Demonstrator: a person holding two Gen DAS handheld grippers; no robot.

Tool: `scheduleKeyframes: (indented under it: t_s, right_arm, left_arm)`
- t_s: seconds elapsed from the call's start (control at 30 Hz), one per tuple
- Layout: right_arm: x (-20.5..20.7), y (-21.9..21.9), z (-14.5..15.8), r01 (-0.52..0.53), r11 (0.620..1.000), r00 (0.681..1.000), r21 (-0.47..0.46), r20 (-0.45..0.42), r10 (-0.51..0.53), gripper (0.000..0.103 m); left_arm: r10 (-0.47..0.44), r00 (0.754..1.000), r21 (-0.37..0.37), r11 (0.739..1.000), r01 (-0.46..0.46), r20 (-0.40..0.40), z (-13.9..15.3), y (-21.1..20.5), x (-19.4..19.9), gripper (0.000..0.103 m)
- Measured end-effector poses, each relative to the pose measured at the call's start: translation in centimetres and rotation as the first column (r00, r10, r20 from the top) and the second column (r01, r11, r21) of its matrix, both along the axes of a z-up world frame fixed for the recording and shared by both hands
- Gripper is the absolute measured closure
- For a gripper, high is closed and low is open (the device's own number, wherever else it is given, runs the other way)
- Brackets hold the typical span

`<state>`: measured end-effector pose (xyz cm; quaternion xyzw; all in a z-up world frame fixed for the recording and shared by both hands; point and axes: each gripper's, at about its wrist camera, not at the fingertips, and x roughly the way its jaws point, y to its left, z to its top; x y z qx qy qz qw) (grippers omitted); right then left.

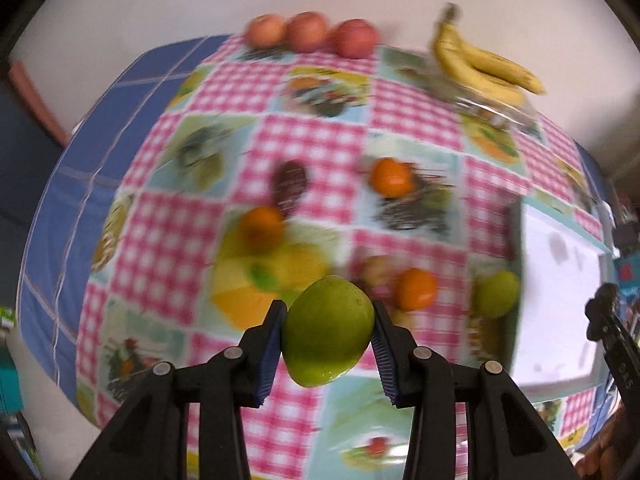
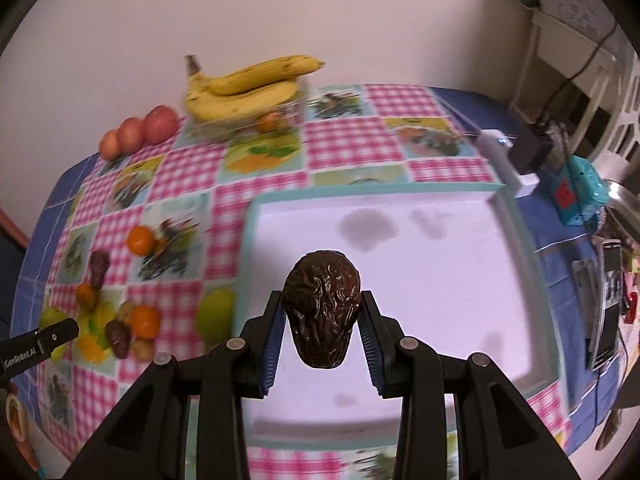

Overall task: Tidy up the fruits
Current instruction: 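Carry the avocado and green fruit over the white tray with both tools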

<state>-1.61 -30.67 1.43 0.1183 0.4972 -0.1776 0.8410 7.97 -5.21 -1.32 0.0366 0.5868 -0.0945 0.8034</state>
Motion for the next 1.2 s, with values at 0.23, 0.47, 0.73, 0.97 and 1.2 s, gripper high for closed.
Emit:
scheduleKeyframes:
  t_s: [0.23,0.47,0.73,0.97,1.2]
  right_arm:
    - [-0.1,-6.2,-0.2,0.088,0.995,0.996,-0.037,-0.015,-0.089,0.065]
    - [-0.1,-11.5,-1.3,0.174,0.985,0.984,-0.015,-0.028,-0.174,0.065]
    - [0.7,-14.7,-3.4,0.213,0.977,0.976,0.019,-0.058,-0.212,0.065]
    - [1.3,-16.5,-5.4,0.239,0.971,0.967,0.016,-0.093,-0.237,0.065]
    - [1.5,-16.8,-7.2,0.238,0.971,0.964,-0.002,-0.122,-0.236,0.065]
  left_arm:
    - [-0.139,0.989,-0.030,0.990,0.140,0.045,1.2,-8.0,-0.1,0.059]
    - [-0.254,0.964,-0.042,0.965,0.258,0.072,1.0,-15.6,-0.4,0.059]
    - [-0.325,0.944,-0.032,0.944,0.327,0.065,-2.0,-21.6,-0.5,0.059]
    - [-0.349,0.936,-0.005,0.937,0.350,0.051,-4.7,-24.3,0.3,0.059]
    - [-0.326,0.945,0.006,0.945,0.326,0.030,-6.7,-24.4,1.5,0.059]
